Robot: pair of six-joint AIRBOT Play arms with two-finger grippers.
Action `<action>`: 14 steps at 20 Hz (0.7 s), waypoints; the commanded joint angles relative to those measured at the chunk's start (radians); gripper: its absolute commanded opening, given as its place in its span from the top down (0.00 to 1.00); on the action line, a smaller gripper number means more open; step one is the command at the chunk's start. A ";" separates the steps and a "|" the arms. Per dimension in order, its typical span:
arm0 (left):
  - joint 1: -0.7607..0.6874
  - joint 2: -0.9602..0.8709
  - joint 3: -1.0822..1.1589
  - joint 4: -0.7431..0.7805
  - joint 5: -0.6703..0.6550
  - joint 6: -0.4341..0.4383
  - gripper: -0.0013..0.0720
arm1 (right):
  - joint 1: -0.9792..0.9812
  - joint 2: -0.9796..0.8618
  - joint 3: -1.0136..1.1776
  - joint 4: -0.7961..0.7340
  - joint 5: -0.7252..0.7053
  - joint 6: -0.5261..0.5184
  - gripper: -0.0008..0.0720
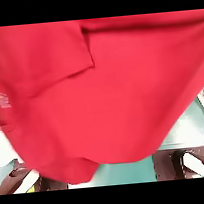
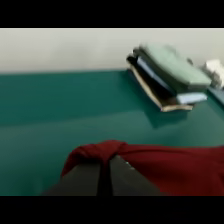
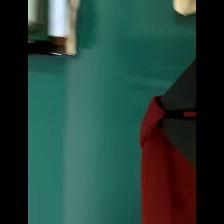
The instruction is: Fold the shirts.
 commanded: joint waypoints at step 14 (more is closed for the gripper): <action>0.000 -0.748 -0.029 -0.214 0.306 0.393 0.94 | 0.115 -0.579 -0.171 -0.005 -0.426 0.003 0.97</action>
